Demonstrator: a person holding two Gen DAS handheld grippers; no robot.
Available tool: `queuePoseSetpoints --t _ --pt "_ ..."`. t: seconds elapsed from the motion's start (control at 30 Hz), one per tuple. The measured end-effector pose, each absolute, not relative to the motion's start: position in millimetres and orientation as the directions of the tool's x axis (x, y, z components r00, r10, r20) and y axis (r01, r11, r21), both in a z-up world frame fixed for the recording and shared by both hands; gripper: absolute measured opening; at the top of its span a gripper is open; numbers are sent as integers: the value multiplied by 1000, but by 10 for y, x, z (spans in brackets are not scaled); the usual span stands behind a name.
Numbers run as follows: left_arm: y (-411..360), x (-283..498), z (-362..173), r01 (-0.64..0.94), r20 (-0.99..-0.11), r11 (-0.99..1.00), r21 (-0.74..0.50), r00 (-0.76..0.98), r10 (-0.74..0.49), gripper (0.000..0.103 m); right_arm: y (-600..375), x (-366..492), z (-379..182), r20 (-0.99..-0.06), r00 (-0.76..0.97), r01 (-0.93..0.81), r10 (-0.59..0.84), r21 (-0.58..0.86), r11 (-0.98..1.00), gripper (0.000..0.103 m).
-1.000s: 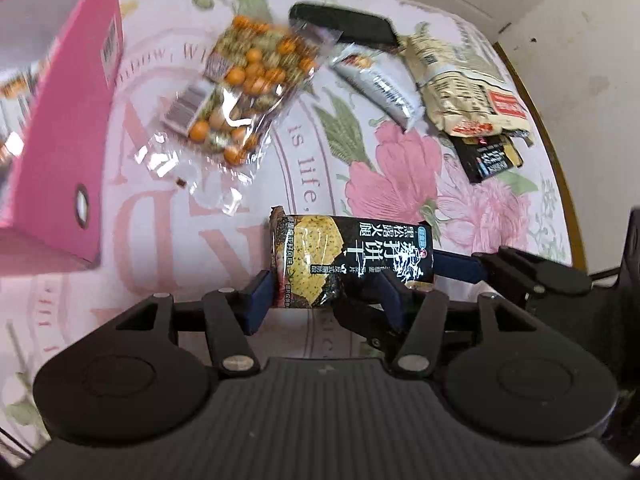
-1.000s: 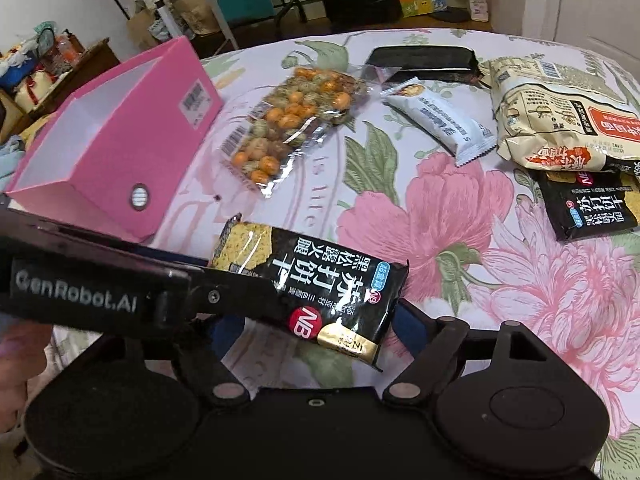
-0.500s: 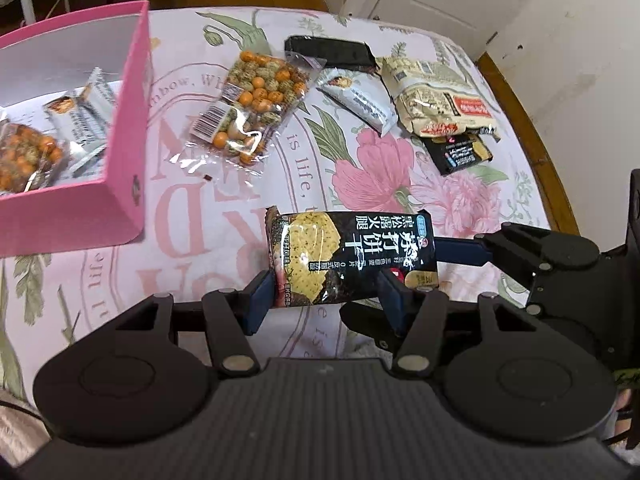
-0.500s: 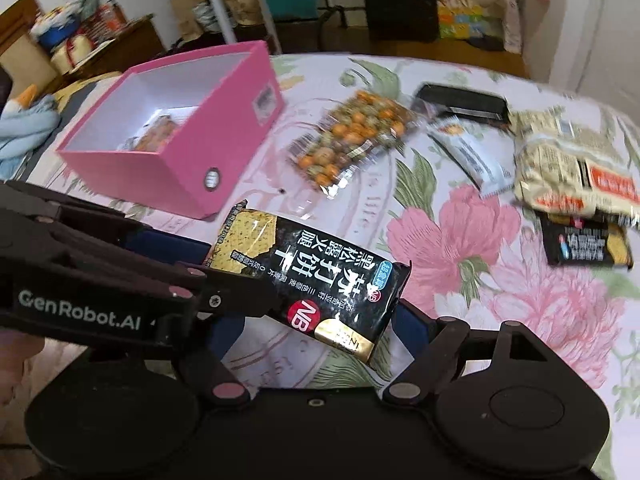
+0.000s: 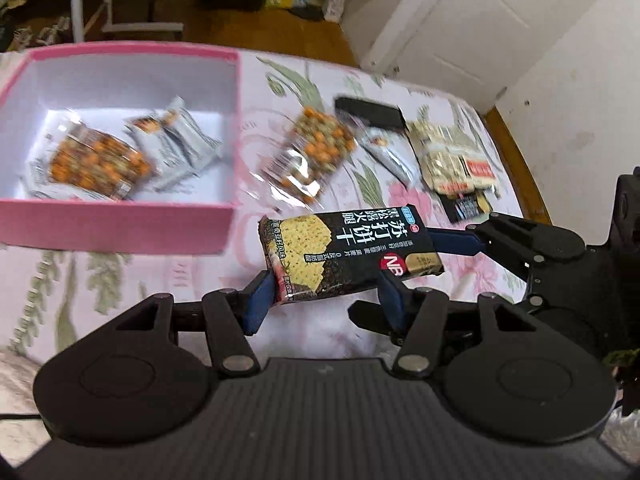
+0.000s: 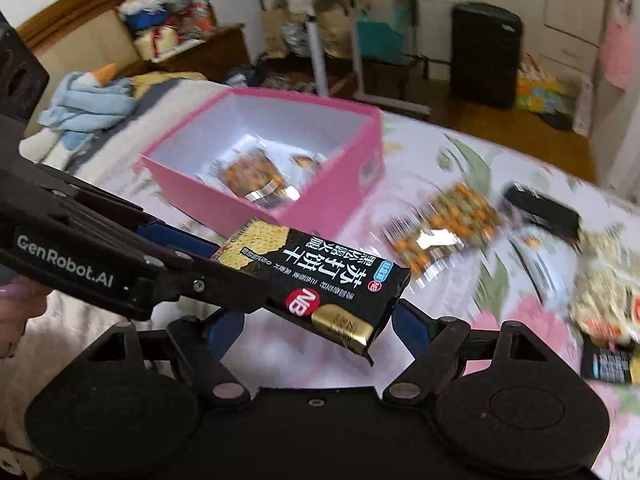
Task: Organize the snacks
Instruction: 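Carry the cracker pack with the left tool over the pink box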
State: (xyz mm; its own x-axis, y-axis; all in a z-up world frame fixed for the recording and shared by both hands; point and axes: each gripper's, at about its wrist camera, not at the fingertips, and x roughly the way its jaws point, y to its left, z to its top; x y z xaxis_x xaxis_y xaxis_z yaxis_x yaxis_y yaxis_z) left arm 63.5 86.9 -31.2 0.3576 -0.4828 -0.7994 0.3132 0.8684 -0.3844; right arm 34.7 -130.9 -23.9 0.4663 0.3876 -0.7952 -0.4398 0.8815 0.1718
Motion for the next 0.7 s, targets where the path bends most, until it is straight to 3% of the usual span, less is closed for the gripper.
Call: queuePoseSetpoints --t 0.33,0.7 --pt "1476 954 -98 228 -790 918 -324 469 -395 55 -710 863 19 -746 446 -593 494 166 788 84" --pt "1834 1573 -462 142 -858 960 -242 430 -280 55 -176 1491 -414 -790 367 -581 492 218 784 84"
